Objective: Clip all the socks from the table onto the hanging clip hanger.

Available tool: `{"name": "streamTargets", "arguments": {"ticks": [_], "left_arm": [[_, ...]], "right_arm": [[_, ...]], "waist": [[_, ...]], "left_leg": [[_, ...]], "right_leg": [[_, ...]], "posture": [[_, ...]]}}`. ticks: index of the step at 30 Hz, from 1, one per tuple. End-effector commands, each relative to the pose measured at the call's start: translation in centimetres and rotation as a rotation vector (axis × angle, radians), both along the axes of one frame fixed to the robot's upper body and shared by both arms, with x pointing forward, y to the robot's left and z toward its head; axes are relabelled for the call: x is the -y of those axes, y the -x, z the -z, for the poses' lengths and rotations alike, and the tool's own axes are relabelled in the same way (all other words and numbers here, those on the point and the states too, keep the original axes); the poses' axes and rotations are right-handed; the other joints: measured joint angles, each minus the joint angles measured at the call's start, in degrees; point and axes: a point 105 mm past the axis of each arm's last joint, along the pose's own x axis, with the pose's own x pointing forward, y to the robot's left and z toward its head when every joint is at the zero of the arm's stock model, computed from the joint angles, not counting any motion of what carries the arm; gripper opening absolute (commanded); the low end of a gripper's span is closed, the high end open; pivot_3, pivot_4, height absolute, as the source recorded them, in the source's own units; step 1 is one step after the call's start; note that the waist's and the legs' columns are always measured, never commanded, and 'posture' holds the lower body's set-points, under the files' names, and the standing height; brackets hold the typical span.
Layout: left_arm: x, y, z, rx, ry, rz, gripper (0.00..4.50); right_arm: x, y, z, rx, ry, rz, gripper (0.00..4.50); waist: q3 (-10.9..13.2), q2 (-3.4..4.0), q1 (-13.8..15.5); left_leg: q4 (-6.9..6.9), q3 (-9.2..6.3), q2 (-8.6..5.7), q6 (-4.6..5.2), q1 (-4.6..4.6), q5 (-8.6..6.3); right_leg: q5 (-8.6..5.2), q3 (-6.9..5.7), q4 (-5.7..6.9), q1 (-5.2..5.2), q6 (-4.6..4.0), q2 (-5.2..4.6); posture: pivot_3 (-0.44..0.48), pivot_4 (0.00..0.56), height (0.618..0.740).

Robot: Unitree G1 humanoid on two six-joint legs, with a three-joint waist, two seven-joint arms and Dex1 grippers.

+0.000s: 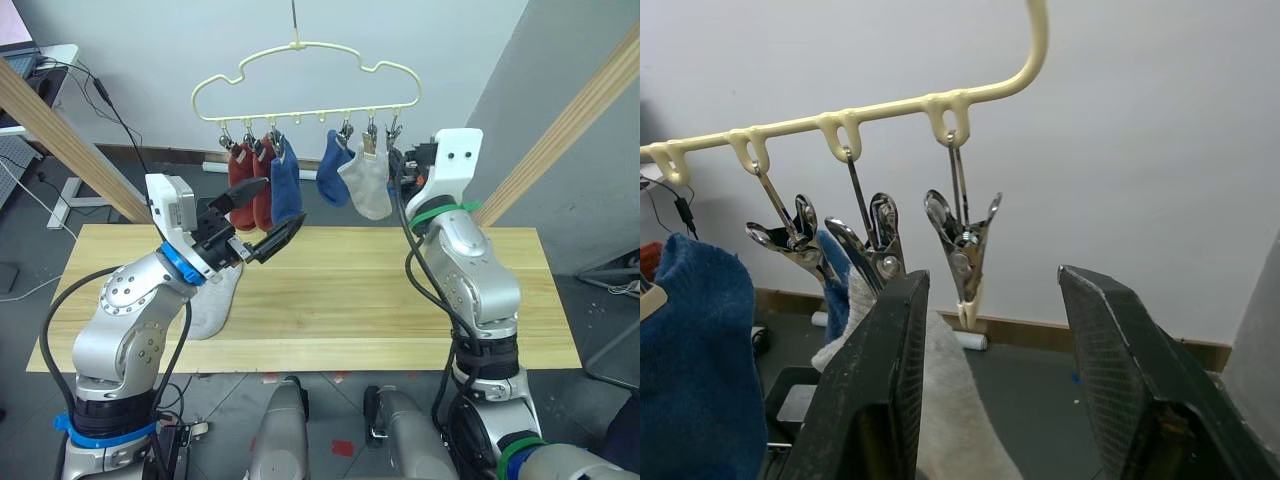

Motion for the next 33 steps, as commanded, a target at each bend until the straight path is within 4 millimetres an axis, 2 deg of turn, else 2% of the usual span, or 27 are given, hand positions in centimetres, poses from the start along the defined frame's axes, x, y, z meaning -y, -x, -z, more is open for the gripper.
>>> {"name": "streamTargets", "arguments": {"ticks": [1,20,33], "left_arm": [[0.5,0.8,-1.3,0.058,-0.003,0.025,4.5],[0.5,1.0,-1.5,0.065,-0.001,0.022,4.5],[0.7,1.3,-1.8,0.074,0.008,0.035,4.5]], "right_arm": [[-0.6,0.1,-1.8,0.068,-0.02,-0.009,2.13],[-1.9,-1.8,-2.9,0.073,-0.061,-0.011,2.13],[-1.8,-2.6,-3.7,0.098,-0.073,-0.006,2.13]], "waist": [[0.0,0.01,0.0],[0.02,0.04,0.07],[0.03,0.05,0.13]], "left_leg": [[0.0,0.01,0.0,0.0,0.0,0.0],[-0.11,0.01,0.01,0.0,0.0,0.0],[-0.25,0.02,0.01,0.0,0.0,0.0]], "right_leg": [[0.0,0.0,0.0,0.0,0.0,0.0],[0.0,-0.01,-0.03,-0.04,0.0,0.0],[-0.01,-0.01,-0.08,-0.07,-0.01,-0.01]], "posture": [[0.22,0.343,0.74],[0.232,0.346,0.74],[0.24,0.349,0.74]]}}
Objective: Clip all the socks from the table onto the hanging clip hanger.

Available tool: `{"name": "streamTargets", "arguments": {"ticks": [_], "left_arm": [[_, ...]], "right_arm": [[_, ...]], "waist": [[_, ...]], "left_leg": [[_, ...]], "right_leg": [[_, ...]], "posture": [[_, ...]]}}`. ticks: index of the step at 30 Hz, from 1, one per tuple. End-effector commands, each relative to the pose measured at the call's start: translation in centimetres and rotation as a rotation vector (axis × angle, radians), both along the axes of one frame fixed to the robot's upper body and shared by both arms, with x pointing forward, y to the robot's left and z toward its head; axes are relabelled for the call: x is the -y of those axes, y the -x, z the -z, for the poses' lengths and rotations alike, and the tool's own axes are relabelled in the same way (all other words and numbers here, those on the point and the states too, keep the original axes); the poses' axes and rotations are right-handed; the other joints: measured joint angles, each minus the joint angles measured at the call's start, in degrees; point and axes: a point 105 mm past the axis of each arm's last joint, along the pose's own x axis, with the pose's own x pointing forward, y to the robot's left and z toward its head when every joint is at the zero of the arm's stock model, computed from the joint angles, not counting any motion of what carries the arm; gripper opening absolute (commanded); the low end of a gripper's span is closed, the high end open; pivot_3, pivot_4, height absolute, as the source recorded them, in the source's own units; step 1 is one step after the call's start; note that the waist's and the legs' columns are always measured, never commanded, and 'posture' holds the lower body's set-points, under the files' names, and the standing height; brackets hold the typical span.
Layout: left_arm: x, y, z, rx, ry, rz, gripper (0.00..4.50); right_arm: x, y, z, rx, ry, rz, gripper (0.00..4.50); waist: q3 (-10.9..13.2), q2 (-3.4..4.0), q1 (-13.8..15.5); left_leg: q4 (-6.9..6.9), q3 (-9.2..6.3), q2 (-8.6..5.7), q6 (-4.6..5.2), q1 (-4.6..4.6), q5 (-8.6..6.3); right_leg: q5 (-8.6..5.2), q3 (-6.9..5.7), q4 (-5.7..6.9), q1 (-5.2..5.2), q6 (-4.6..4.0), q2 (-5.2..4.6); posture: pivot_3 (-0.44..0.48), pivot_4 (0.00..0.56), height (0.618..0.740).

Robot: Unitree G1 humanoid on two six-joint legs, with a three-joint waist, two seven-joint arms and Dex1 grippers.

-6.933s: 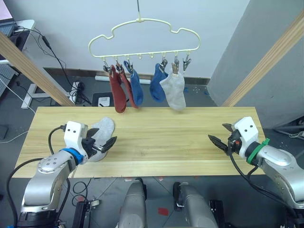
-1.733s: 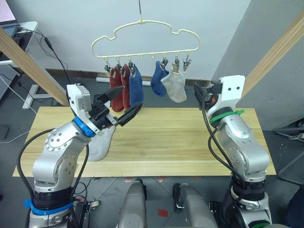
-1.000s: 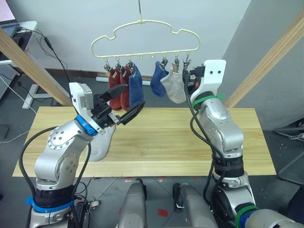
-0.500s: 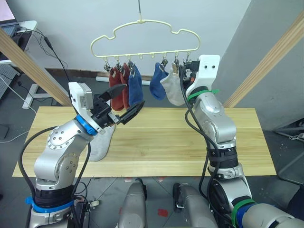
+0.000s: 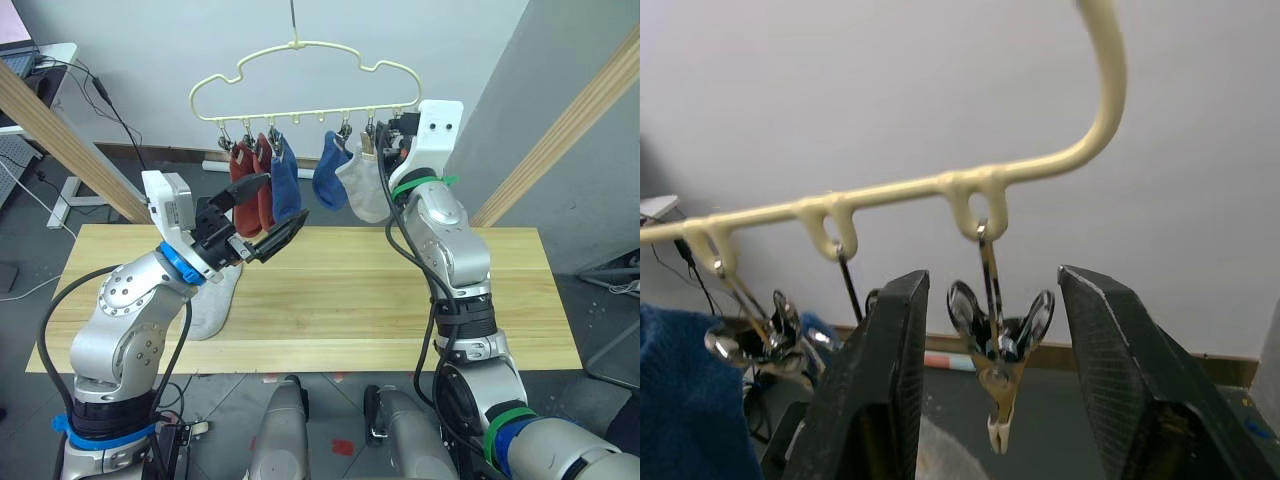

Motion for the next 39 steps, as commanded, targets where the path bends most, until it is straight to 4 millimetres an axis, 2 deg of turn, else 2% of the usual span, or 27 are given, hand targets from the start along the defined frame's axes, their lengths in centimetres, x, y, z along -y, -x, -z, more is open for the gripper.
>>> {"name": "streamTargets", "arguments": {"ticks": [1,4,7,10,12,16,18,24,28,32,36,39], "left_arm": [[0.3,0.7,-1.1,0.051,-0.006,0.015,4.5],[0.3,0.7,-1.1,0.051,-0.007,0.016,4.5],[0.3,0.8,-1.1,0.051,-0.008,0.017,4.5],[0.3,0.8,-1.1,0.05,-0.011,0.016,4.5],[0.3,0.8,-1.0,0.05,-0.012,0.014,4.5],[0.2,0.7,-0.6,0.027,-0.01,0.0,4.5],[-1.2,-0.1,1.3,-0.051,-0.025,-0.088,4.5],[-7.8,-1.9,8.9,-0.291,-0.094,-0.446,4.5],[-10.9,-2.8,12.4,-0.366,-0.175,-0.593,4.5],[-11.7,-3.9,15.0,-0.403,-0.265,-0.631,4.5],[-12.7,-5.0,16.6,-0.429,-0.366,-0.681,4.5],[-13.1,-5.3,18.2,-0.507,-0.381,-0.679,4.5]], "right_arm": [[-0.2,0.4,-1.7,0.062,-0.025,-0.01,2.13],[-0.4,0.3,-1.7,0.059,-0.033,-0.02,2.13],[-0.6,0.3,-1.4,0.045,-0.035,-0.029,1.56],[-0.5,0.3,-1.2,0.042,-0.036,-0.029,0.52],[-0.5,0.3,-1.3,0.046,-0.037,-0.028,0.04],[-0.1,0.4,-1.6,0.062,-0.032,-0.03,0.01],[0.4,0.5,-1.8,0.066,-0.018,-0.042,0.01],[2.0,0.7,-1.3,0.009,0.087,-0.128,0.01],[2.9,1.4,-1.3,-0.021,0.142,-0.173,0.01],[3.4,1.6,-1.1,-0.055,0.161,-0.183,0.01],[3.7,1.8,-0.7,-0.09,0.163,-0.182,0.01],[3.9,1.8,-0.7,-0.102,0.157,-0.178,0.01]], "waist": [[0.0,0.0,0.0],[0.0,0.0,0.0],[0.0,0.0,0.01],[0.0,0.0,0.03],[0.0,0.0,0.03],[0.0,0.0,0.06],[0.0,0.01,0.02],[0.05,0.04,0.01],[0.17,0.09,0.33],[0.27,0.11,0.5],[0.35,0.1,0.56],[0.37,0.11,0.56]], "left_leg": [[-0.01,0.0,0.0,0.0,0.0,0.0],[-0.07,0.01,0.0,0.0,0.0,0.0],[-0.12,0.02,0.0,0.0,0.0,0.0],[-0.18,0.02,0.0,0.0,0.0,0.0],[-0.22,0.02,0.0,-0.01,0.0,0.0],[-0.31,0.03,0.0,-0.01,0.0,0.01],[-0.34,0.05,-0.01,-0.01,0.0,0.01],[-0.48,0.11,0.01,-0.01,0.0,0.01],[-0.55,0.09,0.03,-0.01,0.0,0.01],[-0.55,0.15,-0.03,-0.01,-0.01,0.01],[-0.58,0.18,-0.02,-0.01,-0.09,0.01],[-0.58,0.18,0.0,-0.01,-0.15,0.01]], "right_leg": [[0.0,0.01,0.0,-0.01,0.0,0.0],[0.0,0.01,0.0,-0.04,0.0,0.0],[-0.01,0.01,0.0,-0.06,-0.01,0.0],[-0.01,0.0,-0.01,-0.08,-0.02,0.0],[-0.02,0.01,-0.02,-0.1,-0.03,0.0],[-0.02,0.01,-0.03,-0.14,-0.04,-0.01],[-0.02,0.02,-0.05,-0.15,-0.04,-0.01],[-0.06,0.04,-0.09,-0.26,-0.11,-0.09],[-0.1,0.01,-0.04,-0.34,-0.17,-0.08],[-0.11,0.05,-0.05,-0.34,-0.16,-0.09],[-0.11,0.04,-0.06,-0.44,-0.16,-0.09],[-0.1,0.02,-0.02,-0.54,-0.17,-0.08]], "posture": [[0.24,0.349,0.74],[0.24,0.349,0.74],[0.242,0.35,0.74],[0.244,0.35,0.74],[0.243,0.351,0.74],[0.234,0.353,0.74],[0.227,0.358,0.74],[0.204,0.367,0.74],[0.195,0.373,0.74],[0.195,0.378,0.74],[0.167,0.384,0.74],[0.165,0.387,0.74]]}}
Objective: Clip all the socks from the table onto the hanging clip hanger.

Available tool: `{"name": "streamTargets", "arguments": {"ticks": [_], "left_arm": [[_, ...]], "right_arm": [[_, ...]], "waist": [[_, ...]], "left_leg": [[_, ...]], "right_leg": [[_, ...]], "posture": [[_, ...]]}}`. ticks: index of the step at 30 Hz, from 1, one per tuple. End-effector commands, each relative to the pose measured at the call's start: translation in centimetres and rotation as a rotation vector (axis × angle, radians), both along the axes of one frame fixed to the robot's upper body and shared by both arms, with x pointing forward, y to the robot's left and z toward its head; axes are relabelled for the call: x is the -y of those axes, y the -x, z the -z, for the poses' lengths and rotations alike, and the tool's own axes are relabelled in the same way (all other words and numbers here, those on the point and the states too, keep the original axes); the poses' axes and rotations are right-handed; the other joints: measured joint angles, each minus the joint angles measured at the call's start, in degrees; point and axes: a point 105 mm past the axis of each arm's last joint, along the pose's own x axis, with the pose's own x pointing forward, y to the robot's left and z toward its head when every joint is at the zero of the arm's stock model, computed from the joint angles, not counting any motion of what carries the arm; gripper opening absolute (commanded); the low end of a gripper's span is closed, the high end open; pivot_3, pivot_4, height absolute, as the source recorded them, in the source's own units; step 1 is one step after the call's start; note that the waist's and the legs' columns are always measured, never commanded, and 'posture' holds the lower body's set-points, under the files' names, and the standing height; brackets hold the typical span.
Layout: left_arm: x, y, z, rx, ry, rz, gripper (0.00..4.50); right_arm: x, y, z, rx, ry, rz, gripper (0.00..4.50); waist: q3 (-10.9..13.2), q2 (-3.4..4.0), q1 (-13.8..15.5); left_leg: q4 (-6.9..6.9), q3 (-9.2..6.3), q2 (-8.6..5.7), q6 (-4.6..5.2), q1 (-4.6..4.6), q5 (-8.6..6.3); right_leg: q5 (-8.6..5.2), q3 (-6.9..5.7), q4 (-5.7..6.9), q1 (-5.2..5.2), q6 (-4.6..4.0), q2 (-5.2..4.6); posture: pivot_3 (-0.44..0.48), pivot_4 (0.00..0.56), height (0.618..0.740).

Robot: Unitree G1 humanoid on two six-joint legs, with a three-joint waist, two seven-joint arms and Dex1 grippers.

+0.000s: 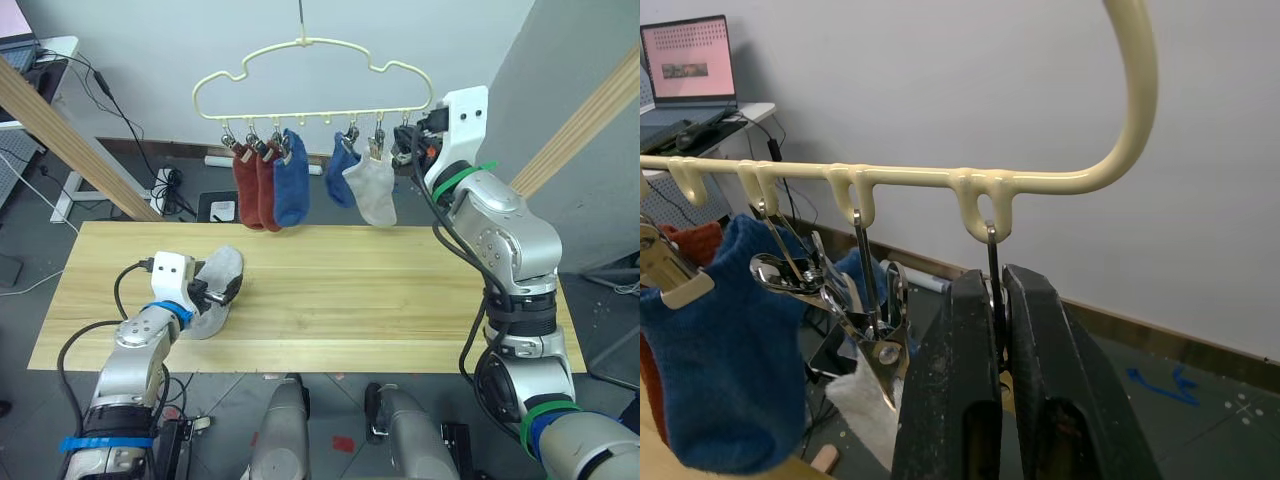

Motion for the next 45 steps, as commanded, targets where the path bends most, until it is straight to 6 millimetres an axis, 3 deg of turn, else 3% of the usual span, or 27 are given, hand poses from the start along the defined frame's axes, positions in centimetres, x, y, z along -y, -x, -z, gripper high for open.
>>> {"name": "streamTargets", "arguments": {"ticks": [1,4,8,14,18,21,24,28,34,40,45], "left_arm": [[-1.3,-0.1,1.2,-0.057,-0.051,-0.032,4.5],[-1.9,-0.1,2.8,-0.138,-0.066,-0.059,4.5],[-0.7,0.2,4.0,-0.2,-0.047,0.003,4.5],[0.1,0.6,3.6,-0.181,-0.057,0.067,2.63],[1.4,0.9,3.7,-0.186,-0.024,0.12,1.4],[3.5,0.9,2.8,-0.141,0.016,0.178,0.73],[7.3,1.2,1.1,-0.065,0.116,0.273,0.06],[13.0,2.2,-2.3,0.047,0.257,0.392,0.06],[19.1,3.4,-7.8,0.24,0.417,0.522,0.06],[21.7,3.4,-10.5,0.362,0.443,0.573,0.06],[22.3,2.8,-11.9,0.436,0.457,0.568,0.06]], "right_arm": [[1.4,0.1,-0.2,-0.006,-0.017,0.038,0.01],[1.4,0.2,-0.3,-0.011,-0.014,0.038,0.01],[1.6,0.2,-0.2,-0.022,0.003,0.036,0.01],[1.9,0.3,-0.1,-0.042,-0.006,0.032,0.0],[2.4,-0.1,1.0,-0.15,-0.124,0.032,0.0],[2.8,-0.3,1.5,-0.19,-0.142,0.039,0.0],[3.2,-0.3,1.7,-0.229,-0.16,0.041,0.0],[3.9,0.0,2.0,-0.295,-0.17,0.032,0.0],[4.2,0.6,2.3,-0.483,-0.298,-0.025,0.0],[4.1,0.9,1.9,-0.567,-0.4,-0.024,0.0],[3.9,1.2,1.7,-0.596,-0.43,-0.024,0.0]], "waist": [[0.0,0.0,-0.04],[0.0,0.01,0.06],[0.0,0.01,0.04],[0.0,0.01,-0.01],[-0.01,0.02,0.01],[-0.02,0.01,0.21],[-0.02,0.02,0.71],[-0.03,0.0,1.07],[-0.05,-0.02,0.97],[-0.05,-0.03,0.81],[-0.05,-0.03,0.83]], "left_leg": [[0.0,0.01,-0.01,0.0,-0.01,0.0],[0.0,0.02,-0.03,0.0,0.0,0.0],[0.0,0.08,-0.1,0.0,0.06,0.0],[0.0,0.11,-0.11,0.01,0.07,0.0],[0.0,0.08,-0.07,0.0,0.07,0.0],[0.01,0.03,-0.05,0.0,0.07,0.01],[0.01,0.03,-0.04,0.01,0.06,0.01],[0.11,-0.11,-0.1,0.03,-0.13,0.01],[0.17,-0.26,-0.45,0.05,-0.16,0.03],[0.18,-0.29,-0.67,0.1,-0.11,0.03],[0.18,-0.33,-0.81,0.17,-0.18,0.04]], "right_leg": [[0.0,-0.01,0.0,-0.02,0.0,0.0],[0.0,-0.04,0.0,-0.01,0.0,0.0],[0.0,-0.03,0.05,0.02,0.01,0.01],[0.0,-0.02,0.05,0.05,0.01,-0.02],[0.0,-0.03,0.05,0.05,0.0,-0.02],[0.0,-0.02,0.05,0.09,0.0,-0.03],[0.01,-0.03,0.03,0.13,0.0,-0.11],[0.05,-0.07,-0.01,0.13,-0.07,-0.25],[0.14,-0.13,0.05,0.18,-0.23,-0.23],[0.14,-0.14,0.0,0.3,-0.22,-0.38],[0.13,-0.19,-0.05,0.31,-0.2,-0.48]], "posture": [[0.161,0.386,0.74],[0.161,0.386,0.74],[0.147,0.39,0.74],[0.155,0.373,0.74],[0.162,0.367,0.74],[0.172,0.356,0.74],[0.172,0.353,0.74],[0.167,0.349,0.74],[0.147,0.34,0.74],[0.12,0.34,0.74],[0.104,0.345,0.74]]}}
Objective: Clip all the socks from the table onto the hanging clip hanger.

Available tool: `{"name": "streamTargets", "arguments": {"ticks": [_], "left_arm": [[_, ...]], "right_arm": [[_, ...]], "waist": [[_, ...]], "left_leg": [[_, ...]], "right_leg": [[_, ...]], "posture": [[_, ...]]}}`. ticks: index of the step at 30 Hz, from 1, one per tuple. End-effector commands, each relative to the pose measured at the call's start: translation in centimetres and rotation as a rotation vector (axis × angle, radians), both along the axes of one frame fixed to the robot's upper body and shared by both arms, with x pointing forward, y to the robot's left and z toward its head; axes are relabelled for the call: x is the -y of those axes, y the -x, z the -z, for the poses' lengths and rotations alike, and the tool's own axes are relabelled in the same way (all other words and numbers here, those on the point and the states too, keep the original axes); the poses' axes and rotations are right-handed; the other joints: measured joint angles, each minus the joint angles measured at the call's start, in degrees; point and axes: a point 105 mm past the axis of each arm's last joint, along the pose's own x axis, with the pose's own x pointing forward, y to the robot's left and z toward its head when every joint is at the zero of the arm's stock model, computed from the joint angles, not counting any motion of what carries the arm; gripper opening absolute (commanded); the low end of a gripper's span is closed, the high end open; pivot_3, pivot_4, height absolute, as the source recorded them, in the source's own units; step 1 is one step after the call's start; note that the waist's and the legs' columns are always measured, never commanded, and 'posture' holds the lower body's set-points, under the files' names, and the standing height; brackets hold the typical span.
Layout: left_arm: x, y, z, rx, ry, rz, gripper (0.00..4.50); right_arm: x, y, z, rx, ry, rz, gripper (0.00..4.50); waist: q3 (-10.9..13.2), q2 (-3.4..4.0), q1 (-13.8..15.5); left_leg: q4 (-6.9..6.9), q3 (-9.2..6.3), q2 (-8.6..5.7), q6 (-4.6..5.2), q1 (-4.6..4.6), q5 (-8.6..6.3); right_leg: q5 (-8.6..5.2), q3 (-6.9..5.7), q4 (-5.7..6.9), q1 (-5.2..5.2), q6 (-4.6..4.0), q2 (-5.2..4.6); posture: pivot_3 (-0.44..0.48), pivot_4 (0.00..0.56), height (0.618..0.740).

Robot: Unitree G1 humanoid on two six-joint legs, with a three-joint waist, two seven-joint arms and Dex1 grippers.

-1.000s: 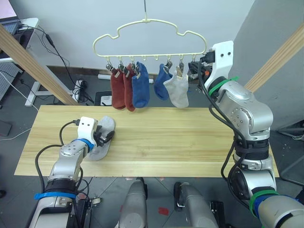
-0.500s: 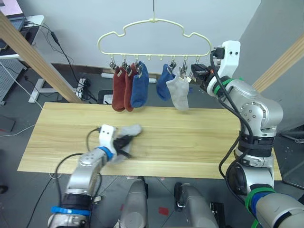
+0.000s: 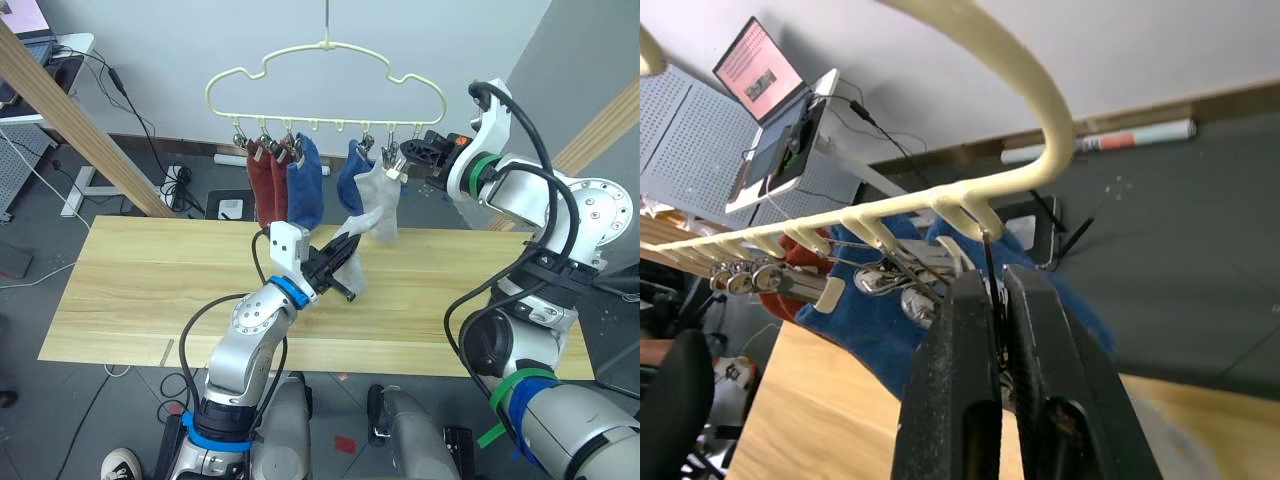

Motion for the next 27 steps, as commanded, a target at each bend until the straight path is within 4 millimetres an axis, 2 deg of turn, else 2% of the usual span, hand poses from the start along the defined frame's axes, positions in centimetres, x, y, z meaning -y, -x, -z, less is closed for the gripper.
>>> {"name": "streamTargets", "arguments": {"ticks": [1,5,19,27], "left_arm": [[0.4,0.1,-1.7,0.083,0.028,-0.009,0.06],[0.3,-0.4,-2.4,0.125,0.031,-0.038,0.06],[1.5,-0.6,-1.9,0.133,0.008,-0.022,0.06],[1.5,-1.5,-3.0,0.193,0.004,-0.062,0.06]], "right_arm": [[1.9,-0.1,1.6,-0.093,0.007,0.085,0.0],[2.0,0.0,1.6,-0.097,0.005,0.089,0.0],[1.3,0.0,1.5,-0.105,-0.033,0.086,0.0],[0.8,0.2,1.8,-0.111,-0.027,0.075,0.0]], "waist": [[0.0,0.0,-0.05],[0.0,0.0,-0.1],[0.0,0.0,-0.26],[0.0,0.0,-0.35]], "left_leg": [[0.0,0.0,-0.02,0.01,-0.01,0.0],[0.0,-0.01,-0.01,0.02,-0.01,-0.01],[0.0,-0.02,-0.01,0.03,-0.02,0.0],[0.0,-0.03,-0.02,0.05,-0.04,0.01]], "right_leg": [[0.0,0.0,-0.01,0.0,0.0,-0.01],[0.0,-0.02,-0.01,0.0,0.0,-0.01],[-0.01,-0.03,-0.01,0.0,0.02,-0.01],[-0.02,-0.04,0.0,0.0,0.04,-0.01]], "posture": [[0.104,0.345,0.74],[0.098,0.347,0.74],[0.089,0.353,0.74],[0.09,0.353,0.74]]}}
